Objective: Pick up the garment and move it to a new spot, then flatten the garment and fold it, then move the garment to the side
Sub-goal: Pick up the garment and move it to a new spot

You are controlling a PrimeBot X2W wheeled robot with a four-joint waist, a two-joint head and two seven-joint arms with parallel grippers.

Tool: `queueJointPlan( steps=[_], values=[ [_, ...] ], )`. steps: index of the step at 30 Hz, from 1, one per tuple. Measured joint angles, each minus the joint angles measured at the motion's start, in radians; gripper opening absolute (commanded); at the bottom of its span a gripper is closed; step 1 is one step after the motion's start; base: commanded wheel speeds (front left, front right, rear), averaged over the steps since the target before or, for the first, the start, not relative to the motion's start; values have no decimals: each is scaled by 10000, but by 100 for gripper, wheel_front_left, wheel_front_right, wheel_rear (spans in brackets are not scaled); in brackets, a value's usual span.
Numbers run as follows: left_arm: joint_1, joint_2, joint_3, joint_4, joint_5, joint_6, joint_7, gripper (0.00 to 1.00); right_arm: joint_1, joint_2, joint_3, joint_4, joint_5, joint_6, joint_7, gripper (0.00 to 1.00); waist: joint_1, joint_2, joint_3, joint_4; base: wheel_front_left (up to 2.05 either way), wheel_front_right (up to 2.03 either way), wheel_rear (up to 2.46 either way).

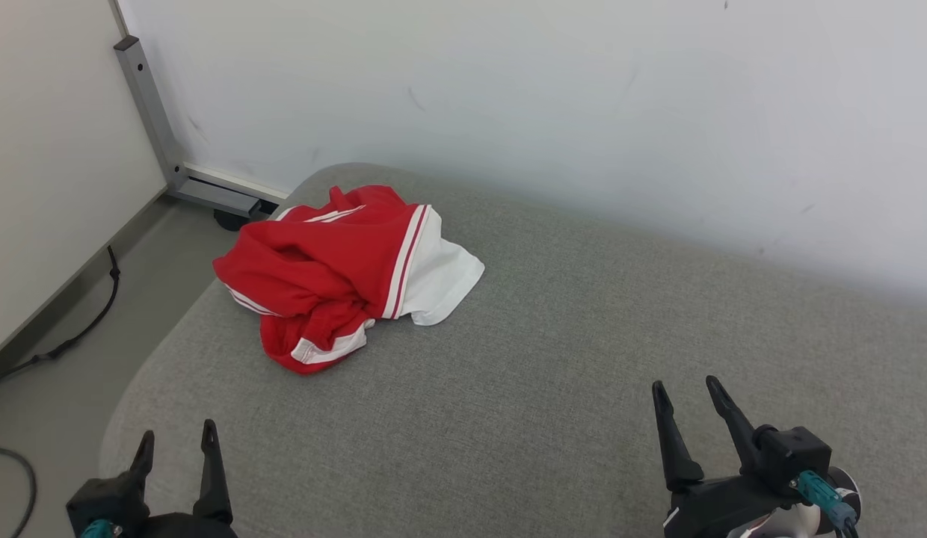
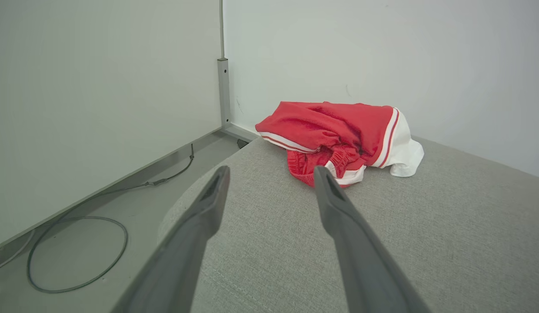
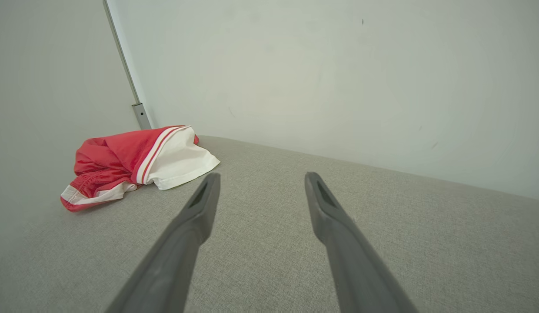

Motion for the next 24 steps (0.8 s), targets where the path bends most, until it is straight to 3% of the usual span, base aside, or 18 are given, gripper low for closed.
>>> queueJointPlan(
  steps=[8, 24],
  values=[
    [-642, 79, 418, 222, -872, -462, 332, 100, -301, 94, 215, 33, -2, 96, 79, 100, 0, 0, 141, -360, 0, 0, 0],
    [-4455, 732, 405, 2495, -1730, -1889, 1505, 100, -946, -136, 226, -347, -157, 81, 278, 100, 1, 1, 1099, -1405, 0, 0, 0]
  ],
)
